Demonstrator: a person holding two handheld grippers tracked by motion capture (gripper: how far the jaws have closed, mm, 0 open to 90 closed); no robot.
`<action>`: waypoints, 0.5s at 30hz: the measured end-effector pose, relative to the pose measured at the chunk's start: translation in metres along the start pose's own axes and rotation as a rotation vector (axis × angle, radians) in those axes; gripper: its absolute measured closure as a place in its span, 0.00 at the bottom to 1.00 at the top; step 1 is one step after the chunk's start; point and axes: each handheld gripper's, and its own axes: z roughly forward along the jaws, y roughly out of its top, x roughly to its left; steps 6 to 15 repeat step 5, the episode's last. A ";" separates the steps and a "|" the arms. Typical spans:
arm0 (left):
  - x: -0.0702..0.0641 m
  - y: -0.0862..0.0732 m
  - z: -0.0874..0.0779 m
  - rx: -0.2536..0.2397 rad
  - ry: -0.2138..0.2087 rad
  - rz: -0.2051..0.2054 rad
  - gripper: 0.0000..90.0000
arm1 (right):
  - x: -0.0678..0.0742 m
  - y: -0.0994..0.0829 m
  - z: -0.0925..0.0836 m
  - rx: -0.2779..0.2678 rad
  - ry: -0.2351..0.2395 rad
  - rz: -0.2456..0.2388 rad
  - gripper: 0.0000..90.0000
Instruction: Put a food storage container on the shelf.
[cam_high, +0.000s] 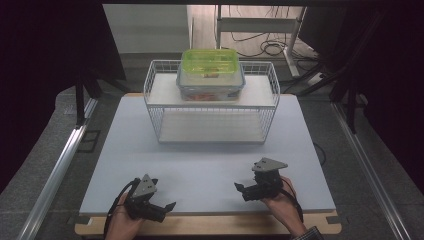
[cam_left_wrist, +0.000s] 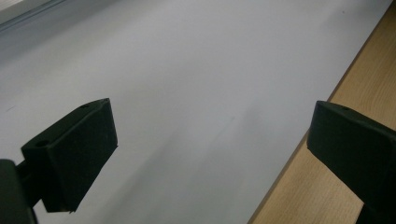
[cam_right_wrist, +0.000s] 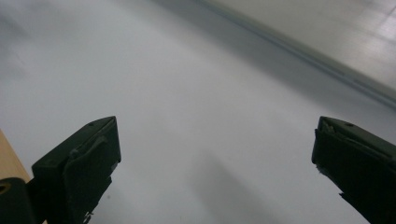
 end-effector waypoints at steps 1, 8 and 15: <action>0.000 0.000 0.000 0.004 0.000 0.005 0.02 | 0.000 -0.003 0.002 0.015 -0.002 -0.004 0.02; -0.001 0.001 0.001 0.005 -0.004 0.011 0.02 | 0.001 -0.009 0.008 0.059 -0.007 -0.009 0.01; -0.001 0.001 0.001 0.005 -0.004 0.011 0.02 | 0.001 -0.009 0.008 0.059 -0.007 -0.009 0.01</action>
